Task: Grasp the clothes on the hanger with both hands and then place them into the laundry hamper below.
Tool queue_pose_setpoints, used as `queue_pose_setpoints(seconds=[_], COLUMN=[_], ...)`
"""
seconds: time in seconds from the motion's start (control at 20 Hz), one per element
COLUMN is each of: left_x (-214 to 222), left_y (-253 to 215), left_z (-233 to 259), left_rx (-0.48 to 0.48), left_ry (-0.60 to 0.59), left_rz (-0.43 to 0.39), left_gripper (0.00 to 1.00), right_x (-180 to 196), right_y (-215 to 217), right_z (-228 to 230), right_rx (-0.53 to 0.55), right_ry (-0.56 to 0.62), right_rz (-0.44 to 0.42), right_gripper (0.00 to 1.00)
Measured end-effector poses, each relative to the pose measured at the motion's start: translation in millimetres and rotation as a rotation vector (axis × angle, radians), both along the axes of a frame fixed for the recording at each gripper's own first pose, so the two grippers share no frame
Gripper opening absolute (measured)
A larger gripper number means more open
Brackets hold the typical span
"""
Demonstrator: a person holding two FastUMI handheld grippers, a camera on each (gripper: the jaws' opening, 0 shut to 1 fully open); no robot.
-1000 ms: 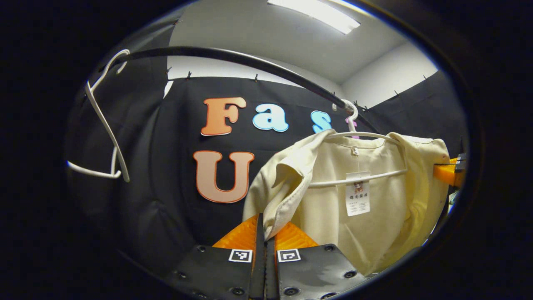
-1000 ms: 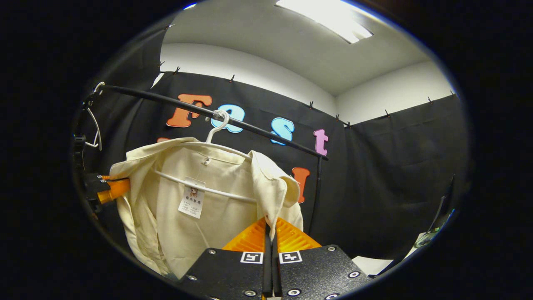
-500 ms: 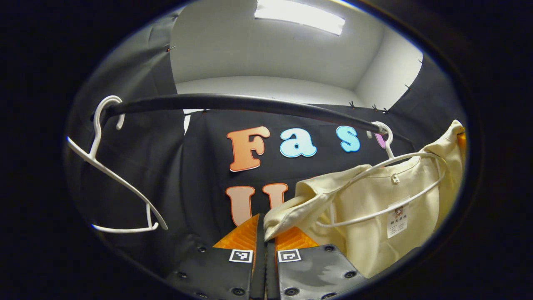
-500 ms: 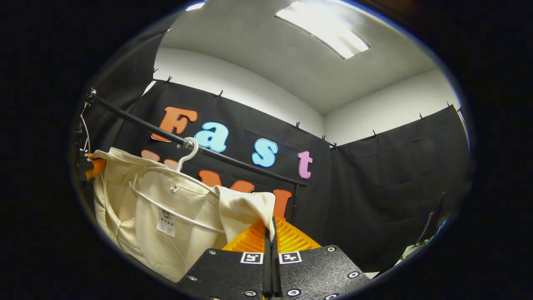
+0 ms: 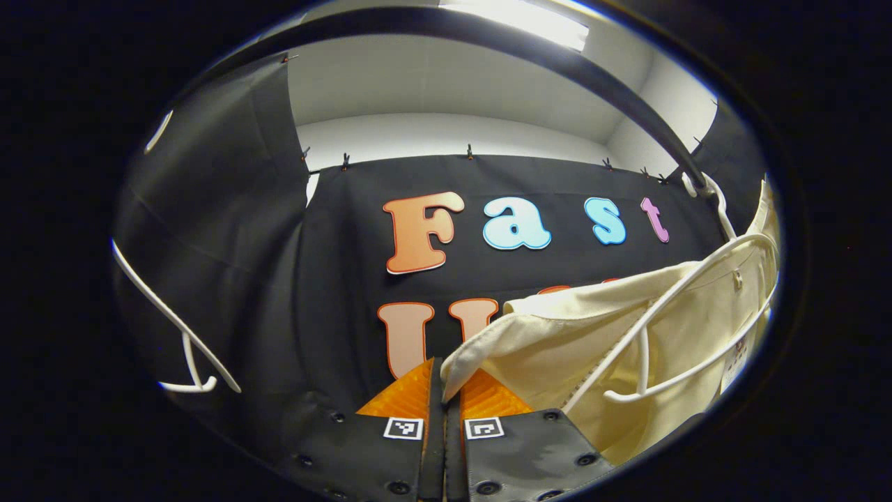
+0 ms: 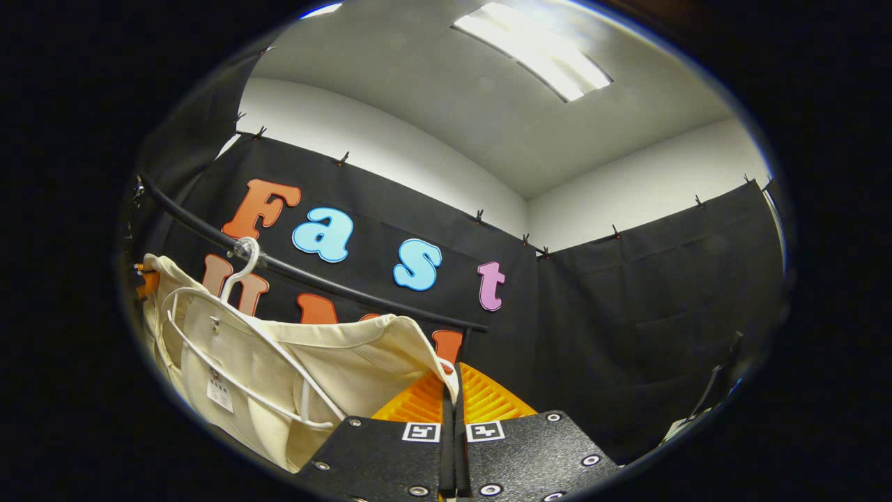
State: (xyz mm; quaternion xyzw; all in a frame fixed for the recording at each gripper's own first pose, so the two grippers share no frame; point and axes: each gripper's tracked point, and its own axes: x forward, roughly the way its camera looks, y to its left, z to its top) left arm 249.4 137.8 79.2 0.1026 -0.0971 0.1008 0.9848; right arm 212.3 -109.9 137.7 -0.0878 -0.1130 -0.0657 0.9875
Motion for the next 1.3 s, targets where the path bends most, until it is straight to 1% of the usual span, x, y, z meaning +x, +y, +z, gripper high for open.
queue_pose_setpoints(seconds=[0.2,0.35,0.45,0.5,0.6,0.65,0.9,1.15,1.3], left_x=[8.0,13.0,21.5,20.6,14.9,10.3,-6.8,-47.6,-69.8], left_y=[3.1,4.2,7.0,6.8,8.0,10.0,18.8,17.5,9.9], left_z=[-5.9,-15.8,-33.7,-42.1,-54.9,-62.0,-104.8,-137.3,-146.6], left_rx=[-0.008,-0.018,-0.011,-0.006,0.0,0.004,-0.003,-0.019,-0.026], left_ry=[0.019,0.044,0.067,0.077,0.099,0.115,0.193,0.251,0.296], left_rz=[0.002,-0.01,-0.004,-0.002,0.005,0.01,0.032,0.072,0.059], left_gripper=[0.08,0.08,0.08,0.11,0.1,0.08,0.08,0.08,0.08], right_x=[26.0,33.8,34.2,32.6,25.8,21.0,0.3,-26.7,-52.3], right_y=[5.0,6.9,9.6,10.0,11.7,14.0,21.2,31.2,44.8], right_z=[-22.9,-48.9,-65.3,-74.3,-87.4,-95.2,-133.5,-151.8,-154.0], right_rx=[0.024,0.039,0.052,0.057,0.055,0.053,0.062,0.08,0.086], right_ry=[0.051,0.088,0.111,0.123,0.142,0.153,0.214,0.237,0.256], right_rz=[0.032,0.035,0.036,0.035,0.034,0.034,0.027,0.014,0.032], right_gripper=[0.0,0.0,0.0,0.0,0.0,0.0,0.0,0.0,0.0])
